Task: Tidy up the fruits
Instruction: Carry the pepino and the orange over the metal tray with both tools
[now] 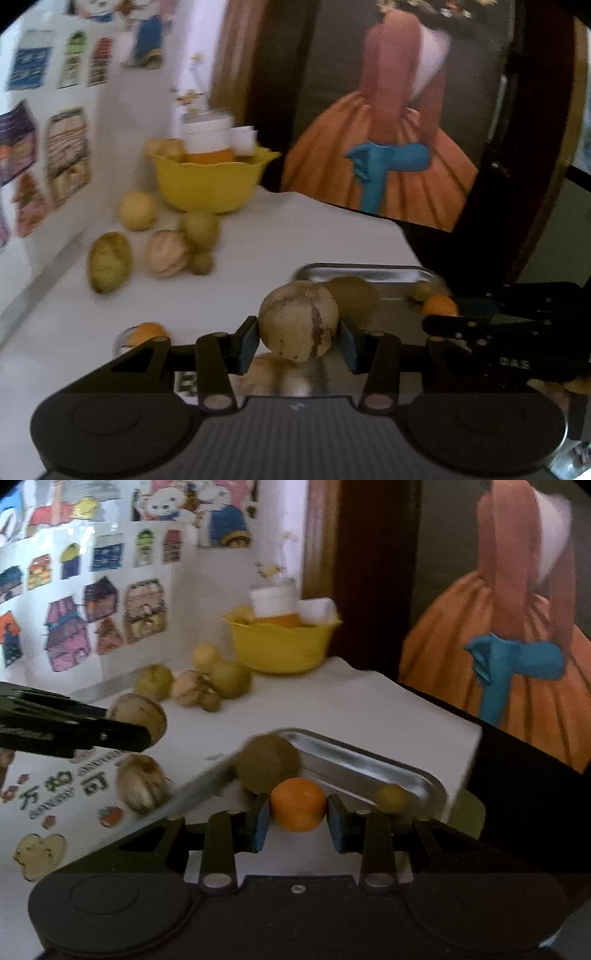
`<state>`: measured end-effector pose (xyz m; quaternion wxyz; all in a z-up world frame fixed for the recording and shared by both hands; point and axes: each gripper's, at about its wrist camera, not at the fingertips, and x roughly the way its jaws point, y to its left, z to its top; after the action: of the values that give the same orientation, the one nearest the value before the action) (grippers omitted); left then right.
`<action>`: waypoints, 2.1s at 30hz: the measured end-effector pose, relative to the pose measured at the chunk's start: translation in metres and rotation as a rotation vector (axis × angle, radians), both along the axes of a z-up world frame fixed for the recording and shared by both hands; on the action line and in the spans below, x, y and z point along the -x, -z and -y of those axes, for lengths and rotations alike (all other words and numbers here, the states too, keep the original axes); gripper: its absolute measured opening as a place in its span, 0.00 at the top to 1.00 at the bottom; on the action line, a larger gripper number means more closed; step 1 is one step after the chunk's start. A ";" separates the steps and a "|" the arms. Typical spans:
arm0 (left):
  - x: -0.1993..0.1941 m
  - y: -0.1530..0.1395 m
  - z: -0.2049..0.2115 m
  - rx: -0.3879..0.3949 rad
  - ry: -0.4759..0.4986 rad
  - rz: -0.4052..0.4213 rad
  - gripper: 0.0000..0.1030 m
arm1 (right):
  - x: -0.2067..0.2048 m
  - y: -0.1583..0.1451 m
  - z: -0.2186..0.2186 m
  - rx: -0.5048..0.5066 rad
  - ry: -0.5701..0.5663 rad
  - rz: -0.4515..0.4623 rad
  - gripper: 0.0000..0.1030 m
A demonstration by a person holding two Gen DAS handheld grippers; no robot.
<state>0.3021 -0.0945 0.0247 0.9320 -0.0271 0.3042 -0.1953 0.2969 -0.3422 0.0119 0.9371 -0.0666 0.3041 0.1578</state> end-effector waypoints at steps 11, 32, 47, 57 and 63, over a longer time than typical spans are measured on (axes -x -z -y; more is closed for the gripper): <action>-0.005 0.028 0.044 -0.012 0.110 -0.053 0.51 | -0.011 0.023 0.028 0.041 0.049 0.006 0.66; -0.013 0.045 0.065 -0.085 0.121 -0.029 0.51 | -0.027 0.039 0.026 0.070 0.055 0.022 0.66; -0.009 0.047 0.071 -0.141 0.123 -0.002 0.51 | -0.027 0.041 0.027 0.057 0.057 0.023 0.66; -0.005 0.051 0.076 -0.188 0.128 0.020 0.51 | -0.027 0.042 0.027 0.052 0.061 0.024 0.66; -0.005 0.051 0.077 -0.205 0.129 0.009 0.50 | -0.029 0.042 0.028 0.051 0.063 0.015 0.65</action>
<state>0.3070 -0.1714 -0.0265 0.9168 0.0888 0.3193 -0.2226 0.3255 -0.3699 -0.0296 0.9418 -0.0818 0.3031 0.1202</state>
